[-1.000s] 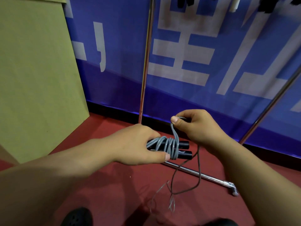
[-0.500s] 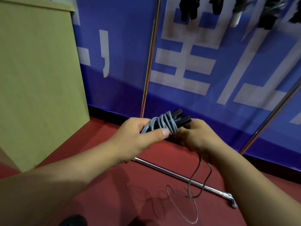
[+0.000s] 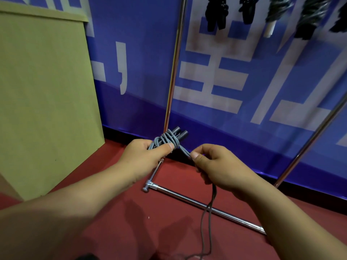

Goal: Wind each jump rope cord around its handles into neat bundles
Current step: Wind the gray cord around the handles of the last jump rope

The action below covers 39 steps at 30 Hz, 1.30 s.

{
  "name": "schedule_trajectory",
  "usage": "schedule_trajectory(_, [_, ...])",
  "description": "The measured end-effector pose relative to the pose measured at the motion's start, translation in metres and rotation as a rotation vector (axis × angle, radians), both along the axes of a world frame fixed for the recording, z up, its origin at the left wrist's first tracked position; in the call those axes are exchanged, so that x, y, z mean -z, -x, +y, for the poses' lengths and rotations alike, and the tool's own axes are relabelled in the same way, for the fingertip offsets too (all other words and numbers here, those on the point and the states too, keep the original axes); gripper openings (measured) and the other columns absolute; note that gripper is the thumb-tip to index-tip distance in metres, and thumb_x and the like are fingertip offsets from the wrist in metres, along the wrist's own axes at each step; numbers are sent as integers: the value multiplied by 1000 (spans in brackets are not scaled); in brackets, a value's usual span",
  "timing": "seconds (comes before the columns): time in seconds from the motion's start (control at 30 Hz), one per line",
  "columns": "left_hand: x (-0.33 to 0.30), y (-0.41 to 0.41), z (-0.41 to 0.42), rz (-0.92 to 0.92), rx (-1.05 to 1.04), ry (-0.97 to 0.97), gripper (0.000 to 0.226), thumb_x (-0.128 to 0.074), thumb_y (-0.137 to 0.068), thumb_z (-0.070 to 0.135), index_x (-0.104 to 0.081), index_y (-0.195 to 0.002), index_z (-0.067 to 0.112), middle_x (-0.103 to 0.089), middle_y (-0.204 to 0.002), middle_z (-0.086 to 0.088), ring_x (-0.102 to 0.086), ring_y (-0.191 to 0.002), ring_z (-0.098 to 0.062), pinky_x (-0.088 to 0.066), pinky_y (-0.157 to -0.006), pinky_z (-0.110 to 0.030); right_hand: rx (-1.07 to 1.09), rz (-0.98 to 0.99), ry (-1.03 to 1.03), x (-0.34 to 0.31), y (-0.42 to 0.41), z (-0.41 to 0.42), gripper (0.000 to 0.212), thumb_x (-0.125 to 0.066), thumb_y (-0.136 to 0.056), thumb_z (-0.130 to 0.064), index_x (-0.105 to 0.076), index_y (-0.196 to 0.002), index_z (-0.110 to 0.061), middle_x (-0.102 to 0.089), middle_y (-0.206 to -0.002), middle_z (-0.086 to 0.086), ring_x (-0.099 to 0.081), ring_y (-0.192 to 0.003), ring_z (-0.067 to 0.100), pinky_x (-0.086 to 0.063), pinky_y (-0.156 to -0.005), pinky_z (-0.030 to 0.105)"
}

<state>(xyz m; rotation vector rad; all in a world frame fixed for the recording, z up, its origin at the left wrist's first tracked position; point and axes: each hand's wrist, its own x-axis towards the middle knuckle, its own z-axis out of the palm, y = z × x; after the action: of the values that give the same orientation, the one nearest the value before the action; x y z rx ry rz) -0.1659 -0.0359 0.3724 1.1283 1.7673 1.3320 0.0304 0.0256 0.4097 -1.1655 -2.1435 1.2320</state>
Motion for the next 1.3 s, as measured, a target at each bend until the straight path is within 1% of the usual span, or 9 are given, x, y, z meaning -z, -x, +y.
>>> schedule_trajectory(0.13, [1,3,2,41,-56,38,81,-67,-55,71,-62,-81,-5,-39,-51,3,-34,-45,-14,-28,-56,-33,-46,-70,-31,-2,-1,-3,13,-59,-97,-33,-66,-92,-24,-58,-70,-1,-50,-61,13,-46,-62,34])
schedule_trajectory(0.27, [5,7,1,95,-87,80,45,-73,-75,57,-64,-58,16,-46,-44,10,-38,-41,-9,-32,-57,-30,-47,-159,-37,-5,-5,-1,17,-59,-96,-37,-69,-90,-25,-65,-71,-6,-50,-55,5,-42,-58,27])
schedule_trajectory(0.5, [11,13,4,292,-126,204,58,-72,-76,61,-43,-50,18,-42,-43,9,-41,-46,-15,-29,-52,-29,-2,-226,-67,-4,-9,1,26,-63,-93,-40,-69,-82,-17,-60,-62,-5,-53,-54,11,-45,-54,29])
schedule_trajectory(0.6, [11,10,3,411,-119,235,58,-68,-75,67,-46,-54,17,-46,-47,8,-45,-48,-16,-30,-52,-28,0,-257,-170,-4,-10,2,24,-66,-90,-42,-68,-80,-19,-55,-60,-8,-48,-55,8,-40,-55,26])
schedule_trajectory(0.77, [9,-1,0,634,-47,287,52,-61,-77,70,-56,-64,20,-57,-57,6,-56,-57,-14,-34,-52,-28,59,-257,-420,-4,-10,4,13,-65,-90,-36,-66,-81,-28,-64,-76,-8,-56,-71,7,-40,-60,21])
schedule_trajectory(0.9, [9,-10,-4,669,83,306,49,-63,-78,66,-56,-63,20,-55,-52,6,-52,-48,-12,-33,-49,-27,49,-251,-553,-1,-10,4,6,-63,-93,-32,-69,-91,-29,-63,-89,-9,-56,-83,9,-38,-71,23])
schedule_trajectory(1.0, [7,-15,-4,675,153,289,46,-65,-78,64,-58,-64,21,-58,-56,4,-54,-52,-14,-35,-50,-28,63,-229,-582,2,-11,6,7,-62,-94,-31,-68,-92,-28,-61,-90,-9,-55,-85,9,-39,-73,23])
schedule_trajectory(1.13, [9,-18,-4,655,243,268,49,-65,-72,68,-63,-73,19,-68,-66,1,-67,-64,-19,-54,-63,-40,61,-217,-604,4,-11,9,8,-61,-94,-32,-68,-92,-28,-61,-91,-8,-55,-85,8,-39,-70,17])
schedule_trajectory(1.3, [-1,-30,-9,745,318,228,49,-64,-72,67,-63,-75,19,-59,-59,3,-55,-54,-15,-42,-52,-30,45,-217,-603,7,-14,13,11,-63,-93,-34,-69,-91,-25,-62,-87,-8,-56,-81,8,-44,-71,25])
